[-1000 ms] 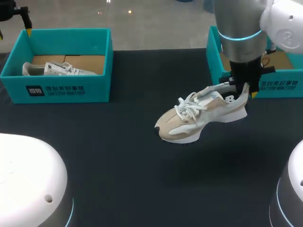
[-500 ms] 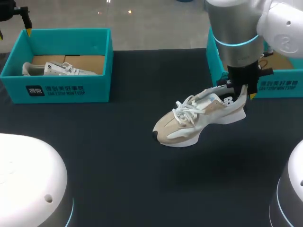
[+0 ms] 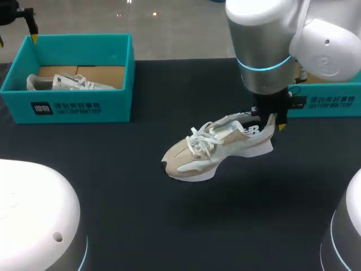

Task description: Take the shoe out of the shoebox, open the shoe tongue, remove and reinsert the insole, then place the shoe into the shoebox

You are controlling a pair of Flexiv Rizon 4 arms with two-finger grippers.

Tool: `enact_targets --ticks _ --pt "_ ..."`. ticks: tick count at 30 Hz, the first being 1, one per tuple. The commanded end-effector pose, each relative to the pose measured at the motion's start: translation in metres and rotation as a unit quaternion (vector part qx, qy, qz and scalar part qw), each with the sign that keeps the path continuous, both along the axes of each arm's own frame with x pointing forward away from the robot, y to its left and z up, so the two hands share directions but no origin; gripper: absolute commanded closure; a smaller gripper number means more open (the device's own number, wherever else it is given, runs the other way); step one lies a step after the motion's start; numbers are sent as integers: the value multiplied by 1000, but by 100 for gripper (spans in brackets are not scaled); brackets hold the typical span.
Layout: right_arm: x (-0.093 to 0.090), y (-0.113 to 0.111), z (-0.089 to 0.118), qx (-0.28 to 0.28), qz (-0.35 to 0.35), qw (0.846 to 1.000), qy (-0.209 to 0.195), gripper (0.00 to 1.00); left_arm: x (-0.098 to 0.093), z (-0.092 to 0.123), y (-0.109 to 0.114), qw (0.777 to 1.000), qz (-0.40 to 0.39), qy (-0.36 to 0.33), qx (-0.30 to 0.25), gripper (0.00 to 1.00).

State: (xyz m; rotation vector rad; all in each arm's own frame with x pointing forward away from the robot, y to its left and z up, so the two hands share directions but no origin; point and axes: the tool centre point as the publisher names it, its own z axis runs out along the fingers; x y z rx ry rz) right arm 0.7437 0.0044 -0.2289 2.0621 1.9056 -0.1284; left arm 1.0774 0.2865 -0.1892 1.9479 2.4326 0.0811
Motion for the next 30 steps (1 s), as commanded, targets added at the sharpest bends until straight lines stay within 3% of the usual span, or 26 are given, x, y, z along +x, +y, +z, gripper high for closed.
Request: enact_targets --ticks 1,11,21,30 --pt "0 34 -9 -26 -2 1000 8 100 -1 0 0 1000 0 0 1 0" --pt "-19 72 -26 -12 -4 1000 7 100 -1 0 0 1000 0 0 1 0" --pt "-29 90 -81 -13 7 1000 22 100 -1 0 0 1000 0 0 1 0" --pt "-15 84 -128 -29 -6 999 24 100 -1 0 0 1000 0 0 1 0"
